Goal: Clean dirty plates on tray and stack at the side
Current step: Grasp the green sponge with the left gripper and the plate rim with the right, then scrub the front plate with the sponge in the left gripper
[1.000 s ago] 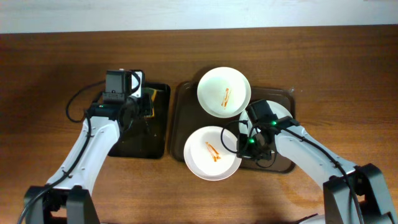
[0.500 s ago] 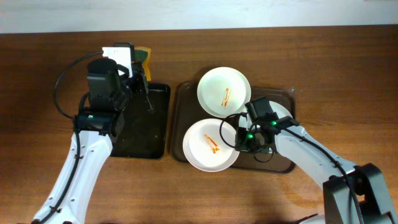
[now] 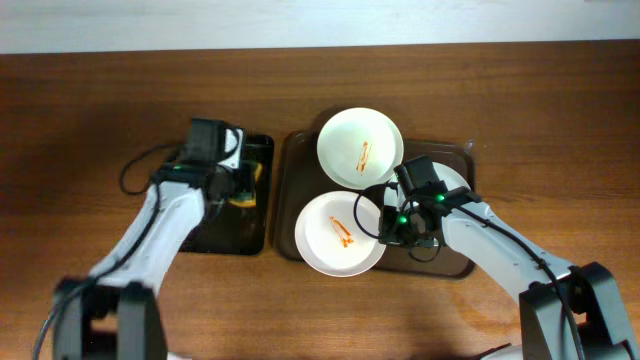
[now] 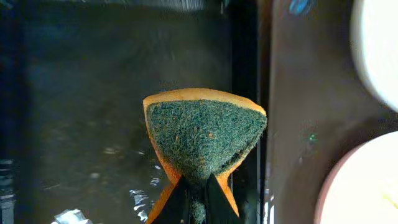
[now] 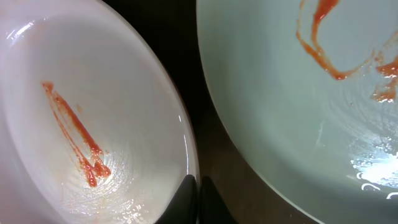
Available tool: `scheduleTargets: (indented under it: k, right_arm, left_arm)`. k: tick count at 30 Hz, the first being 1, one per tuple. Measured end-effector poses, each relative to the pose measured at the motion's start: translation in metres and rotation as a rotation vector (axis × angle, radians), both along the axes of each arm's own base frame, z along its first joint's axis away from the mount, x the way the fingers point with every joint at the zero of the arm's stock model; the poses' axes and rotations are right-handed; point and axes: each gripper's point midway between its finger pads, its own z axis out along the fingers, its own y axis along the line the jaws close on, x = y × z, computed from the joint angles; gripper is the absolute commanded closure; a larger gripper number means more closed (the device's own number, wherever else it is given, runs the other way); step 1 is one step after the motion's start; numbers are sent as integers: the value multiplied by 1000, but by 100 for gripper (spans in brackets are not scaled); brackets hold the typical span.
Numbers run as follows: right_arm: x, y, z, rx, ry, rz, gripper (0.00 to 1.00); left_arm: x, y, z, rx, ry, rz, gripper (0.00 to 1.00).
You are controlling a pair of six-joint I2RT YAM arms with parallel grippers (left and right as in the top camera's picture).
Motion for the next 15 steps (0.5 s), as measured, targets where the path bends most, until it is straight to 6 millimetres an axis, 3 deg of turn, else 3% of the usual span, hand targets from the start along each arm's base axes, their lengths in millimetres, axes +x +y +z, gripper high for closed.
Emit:
scheduleTargets:
  k: [2, 5, 10, 15]
  right_arm:
    - [0, 0, 0, -1, 1, 1, 96]
    - [0, 0, 0, -1, 2, 1, 96]
    - [-1, 0, 0, -2, 5, 1, 96]
    - [-3, -1, -1, -4, 12, 1, 96]
  left_arm:
    - [-3, -7, -20, 8, 49, -19, 100]
    - [-5, -18, -33, 14, 75, -48, 100]
    - [-5, -47, -30, -15, 45, -119, 100]
    - [-3, -44, -29, 9, 37, -112, 100]
